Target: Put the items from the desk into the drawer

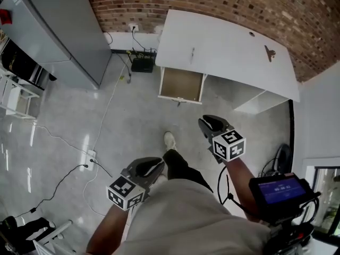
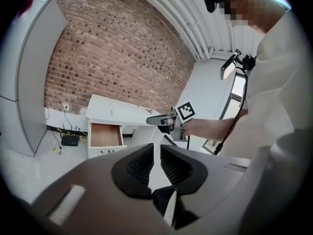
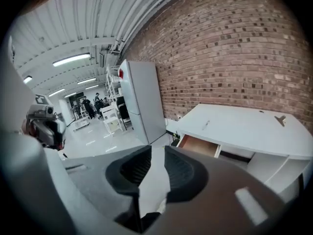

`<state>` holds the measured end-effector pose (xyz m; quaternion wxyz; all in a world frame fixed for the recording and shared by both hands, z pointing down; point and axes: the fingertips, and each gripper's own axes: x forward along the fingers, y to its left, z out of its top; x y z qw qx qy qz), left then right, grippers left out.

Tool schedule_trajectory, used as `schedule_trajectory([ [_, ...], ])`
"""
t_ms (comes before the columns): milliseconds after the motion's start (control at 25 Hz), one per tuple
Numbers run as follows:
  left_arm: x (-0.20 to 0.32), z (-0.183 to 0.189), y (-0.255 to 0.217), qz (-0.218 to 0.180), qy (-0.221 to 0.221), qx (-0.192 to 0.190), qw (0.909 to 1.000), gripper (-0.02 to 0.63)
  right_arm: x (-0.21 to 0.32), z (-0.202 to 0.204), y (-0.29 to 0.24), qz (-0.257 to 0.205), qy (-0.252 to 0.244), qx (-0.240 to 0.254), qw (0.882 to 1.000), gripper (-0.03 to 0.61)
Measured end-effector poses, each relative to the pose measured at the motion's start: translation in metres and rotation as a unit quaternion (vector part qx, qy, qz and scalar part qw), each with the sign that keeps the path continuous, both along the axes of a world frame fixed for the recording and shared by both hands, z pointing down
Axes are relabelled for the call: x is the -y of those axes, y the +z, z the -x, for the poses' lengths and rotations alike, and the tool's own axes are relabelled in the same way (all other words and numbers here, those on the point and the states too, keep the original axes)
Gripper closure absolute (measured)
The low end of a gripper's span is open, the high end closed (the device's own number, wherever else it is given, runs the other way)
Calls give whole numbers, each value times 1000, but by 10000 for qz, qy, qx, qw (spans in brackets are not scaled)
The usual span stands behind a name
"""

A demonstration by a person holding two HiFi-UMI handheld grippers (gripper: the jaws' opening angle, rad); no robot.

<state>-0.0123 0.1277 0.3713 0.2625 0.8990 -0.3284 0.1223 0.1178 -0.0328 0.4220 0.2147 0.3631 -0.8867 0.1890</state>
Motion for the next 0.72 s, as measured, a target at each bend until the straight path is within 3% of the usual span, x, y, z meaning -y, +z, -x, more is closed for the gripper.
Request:
schedule_trajectory([
  [200, 102, 21, 1, 144, -280, 121, 9994, 565, 141, 16, 30, 312, 185, 124, 9993, 505],
  [400, 195, 18, -6, 166, -365, 186, 9990, 565, 263, 15, 72, 722, 354, 30, 9968, 505],
  [720, 272, 26, -5, 288, -386, 378, 9981, 565, 388, 15, 142, 1131, 858, -434, 9889, 469],
])
